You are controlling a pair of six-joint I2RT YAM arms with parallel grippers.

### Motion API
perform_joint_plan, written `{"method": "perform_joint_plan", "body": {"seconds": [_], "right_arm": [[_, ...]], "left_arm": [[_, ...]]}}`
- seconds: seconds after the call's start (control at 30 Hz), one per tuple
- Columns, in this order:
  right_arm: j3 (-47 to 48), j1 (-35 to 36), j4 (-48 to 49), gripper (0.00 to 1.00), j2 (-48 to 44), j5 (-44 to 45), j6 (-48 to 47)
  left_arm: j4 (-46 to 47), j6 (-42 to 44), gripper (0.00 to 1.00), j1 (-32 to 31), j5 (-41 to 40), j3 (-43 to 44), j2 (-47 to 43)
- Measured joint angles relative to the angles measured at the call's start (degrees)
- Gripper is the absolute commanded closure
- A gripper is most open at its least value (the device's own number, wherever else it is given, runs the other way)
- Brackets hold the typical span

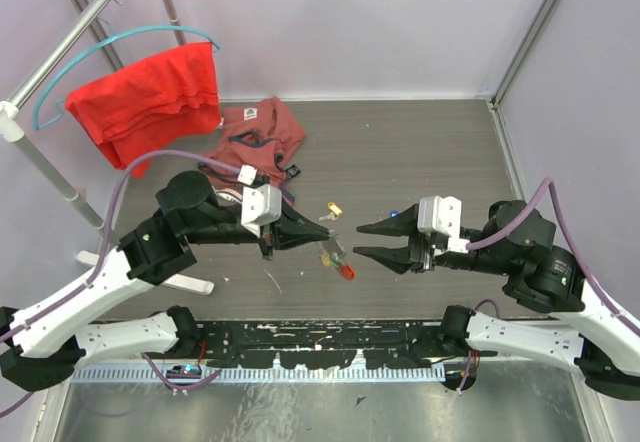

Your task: Put the keys on the keyring

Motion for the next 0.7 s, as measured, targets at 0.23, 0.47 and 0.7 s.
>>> {"method": "perform_joint_plan", "body": {"seconds": [0.23,0.47,0.7], "right_arm": [[6.78,0.0,-8.37,0.61,4.81,2.19,-1.07],[7.3,0.0,-10.97,0.6,9.49,3.63,-1.18],[6.43,0.0,-9.99,0.62,10.95,3.37,-0.96]], "left_arm": [[-19.39,8.81,1.0,0.0,-2.08,12.52,3.41],[-32.54,12.31,1.0,-0.11,-4.33,19.04,9.03],[-37.35,13.31,1.0,-0.37,-5.55,19.5,9.7]]}}
